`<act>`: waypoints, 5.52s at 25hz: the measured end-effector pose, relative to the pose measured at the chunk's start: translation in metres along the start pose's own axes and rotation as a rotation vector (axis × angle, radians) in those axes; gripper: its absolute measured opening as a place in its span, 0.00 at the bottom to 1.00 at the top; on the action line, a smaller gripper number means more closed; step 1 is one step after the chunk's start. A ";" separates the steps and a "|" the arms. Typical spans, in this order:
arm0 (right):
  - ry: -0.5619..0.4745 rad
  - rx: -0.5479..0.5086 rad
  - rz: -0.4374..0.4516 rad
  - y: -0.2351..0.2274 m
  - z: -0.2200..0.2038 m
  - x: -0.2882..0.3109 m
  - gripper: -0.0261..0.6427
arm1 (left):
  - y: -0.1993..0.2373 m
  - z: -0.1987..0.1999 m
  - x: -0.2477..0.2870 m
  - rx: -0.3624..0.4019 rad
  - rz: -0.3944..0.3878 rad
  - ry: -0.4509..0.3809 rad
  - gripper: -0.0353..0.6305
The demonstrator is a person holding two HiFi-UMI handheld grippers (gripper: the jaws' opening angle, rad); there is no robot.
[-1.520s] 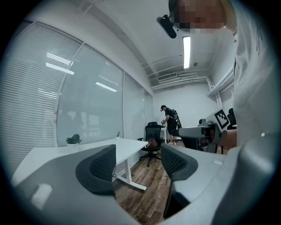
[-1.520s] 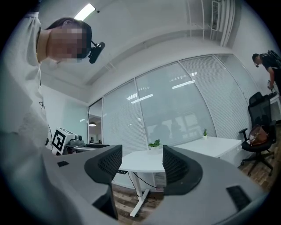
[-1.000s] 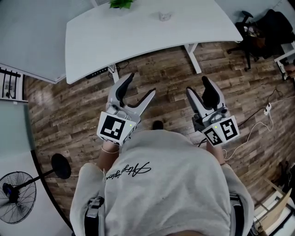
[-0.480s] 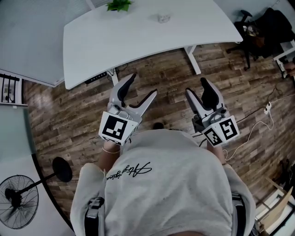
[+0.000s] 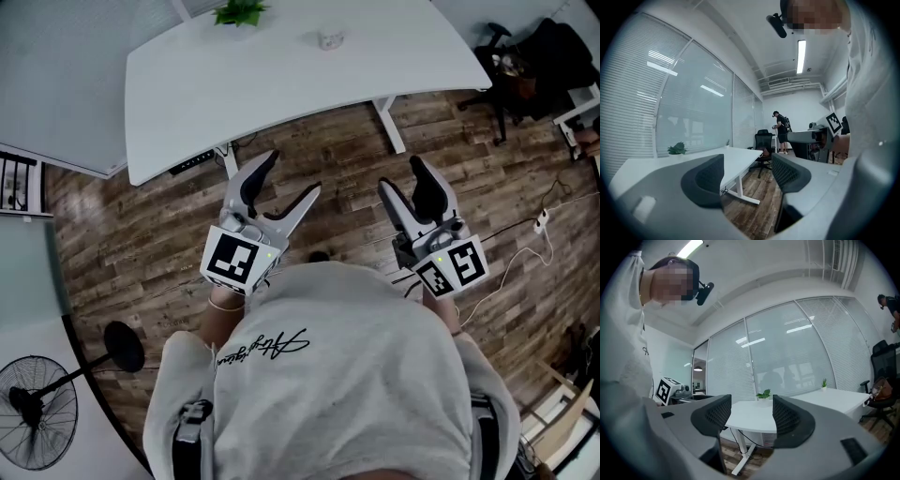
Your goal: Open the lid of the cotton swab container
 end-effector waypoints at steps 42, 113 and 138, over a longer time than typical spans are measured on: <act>-0.016 0.040 0.025 -0.101 0.021 0.084 0.42 | 0.074 -0.015 0.102 -0.017 0.048 0.017 0.51; 0.076 0.102 0.170 -0.281 0.069 0.270 0.40 | 0.218 -0.050 0.322 -0.090 0.080 0.142 0.51; 0.107 0.103 0.038 -0.283 0.058 0.261 0.39 | 0.209 -0.132 0.364 -0.110 -0.037 0.305 0.51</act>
Point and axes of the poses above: the fingertips, and each gripper's own axes: x forward along the fingers, y to its left, z out of its top, the point moved 2 cm from there along -x, backward along the fingers, and after that the axes turned 9 degrees about x, right-handed, at the moved point
